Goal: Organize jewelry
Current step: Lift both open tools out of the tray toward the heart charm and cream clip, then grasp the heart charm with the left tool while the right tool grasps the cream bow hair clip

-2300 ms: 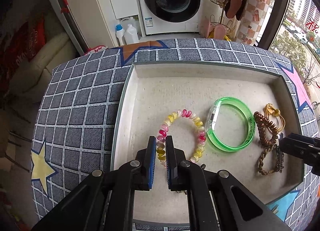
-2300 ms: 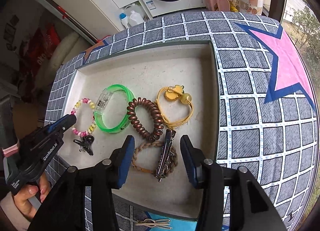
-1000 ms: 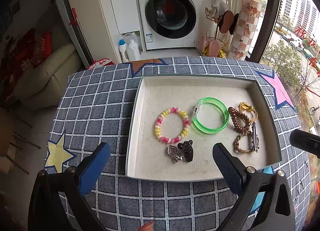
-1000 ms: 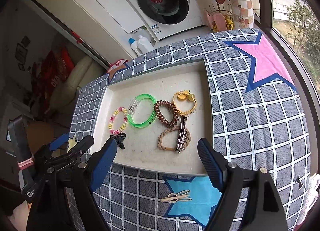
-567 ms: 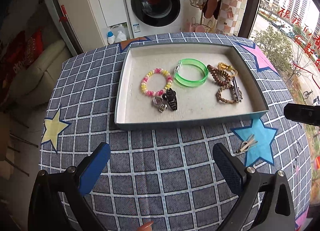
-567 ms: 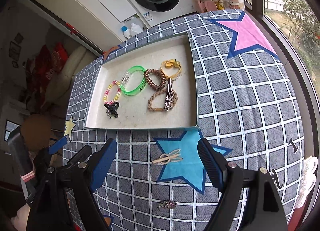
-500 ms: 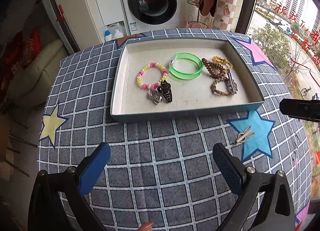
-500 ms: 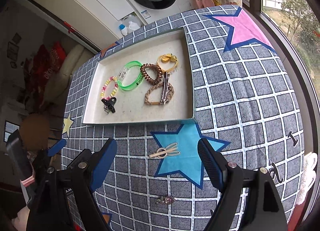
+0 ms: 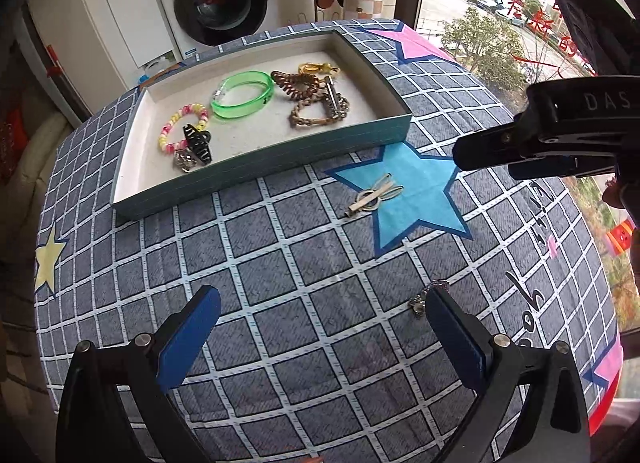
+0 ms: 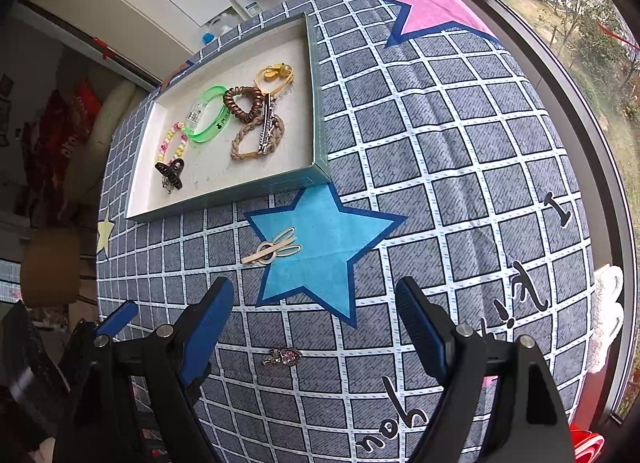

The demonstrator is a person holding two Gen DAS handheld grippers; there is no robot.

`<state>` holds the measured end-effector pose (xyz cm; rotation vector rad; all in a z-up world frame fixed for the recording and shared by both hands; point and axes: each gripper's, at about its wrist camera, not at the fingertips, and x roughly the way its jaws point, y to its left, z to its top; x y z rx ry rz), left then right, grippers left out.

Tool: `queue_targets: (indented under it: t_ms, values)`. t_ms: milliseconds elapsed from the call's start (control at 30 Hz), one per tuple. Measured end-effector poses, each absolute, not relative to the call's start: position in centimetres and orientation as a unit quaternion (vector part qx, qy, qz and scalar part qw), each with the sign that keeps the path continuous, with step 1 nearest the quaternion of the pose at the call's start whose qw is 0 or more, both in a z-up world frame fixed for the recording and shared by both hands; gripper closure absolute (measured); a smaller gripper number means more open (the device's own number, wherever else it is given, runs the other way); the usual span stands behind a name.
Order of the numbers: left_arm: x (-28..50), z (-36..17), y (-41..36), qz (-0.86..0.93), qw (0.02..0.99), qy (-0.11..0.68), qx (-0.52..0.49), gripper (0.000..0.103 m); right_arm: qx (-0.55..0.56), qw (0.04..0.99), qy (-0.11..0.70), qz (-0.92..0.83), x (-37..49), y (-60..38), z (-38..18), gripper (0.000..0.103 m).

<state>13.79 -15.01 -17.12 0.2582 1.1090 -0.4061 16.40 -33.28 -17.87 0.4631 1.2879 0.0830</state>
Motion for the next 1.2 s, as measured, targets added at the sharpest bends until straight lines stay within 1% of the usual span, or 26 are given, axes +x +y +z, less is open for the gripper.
queue_targets:
  t_ms: [200,267,333,367,400,433,500,600,700,800,867,900,933,1200]
  values:
    - [13.0,-18.3,-17.2,-0.223,0.811,0.526,0.129,0.0,0.215,0.766,0.604,0.03,16.3,-34.2,-19.0,0.018]
    - [12.8,-18.7,-17.9,-0.226,0.807,0.526,0.142,0.006,0.214,0.765,0.607,0.029,16.3,-34.4,-19.3,0.018]
    - [12.7,-19.2,-18.4,-0.23,0.804,0.529,0.148,0.008,0.212,0.763,0.61,0.03,16.3,-34.5,-19.6,0.018]
    - [12.6,-19.4,-18.6,-0.233,0.802,0.529,0.148,0.01,0.211,0.762,0.612,0.03,16.4,-34.4,-19.7,0.018]
    - [12.6,-19.7,-18.9,-0.236,0.799,0.532,0.15,0.016,0.21,0.761,0.613,0.03,16.4,-34.4,-19.8,0.018]
    - [12.6,-19.9,-19.1,-0.239,0.797,0.534,0.152,0.019,0.209,0.76,0.614,0.031,16.5,-34.4,-20.0,0.018]
    - [12.5,-20.1,-19.5,-0.245,0.795,0.533,0.154,0.019,0.206,0.76,0.615,0.032,16.6,-34.3,-20.1,0.018]
    - [12.2,-20.4,-20.2,-0.253,0.793,0.529,0.166,0.03,0.205,0.759,0.617,0.034,16.8,-34.2,-20.4,0.018]
    - [12.0,-20.7,-20.7,-0.258,0.791,0.528,0.171,0.03,0.204,0.758,0.619,0.036,17.0,-34.1,-20.7,0.018]
    - [11.9,-21.0,-21.0,-0.262,0.786,0.534,0.169,0.043,0.203,0.757,0.62,0.037,17.1,-33.9,-20.8,0.018]
    - [11.8,-21.0,-21.1,-0.265,0.788,0.531,0.166,0.048,0.203,0.757,0.62,0.038,17.2,-33.8,-20.8,0.018]
    - [11.7,-20.9,-21.1,-0.268,0.789,0.528,0.165,0.063,0.203,0.757,0.62,0.039,17.3,-33.8,-20.8,0.018]
    - [11.7,-20.8,-21.1,-0.271,0.789,0.526,0.166,0.072,0.203,0.757,0.62,0.039,17.3,-33.7,-20.9,0.018]
    - [11.7,-20.3,-19.3,-0.266,0.791,0.538,0.115,0.072,0.202,0.756,0.621,0.045,17.7,-32.9,-21.1,0.018]
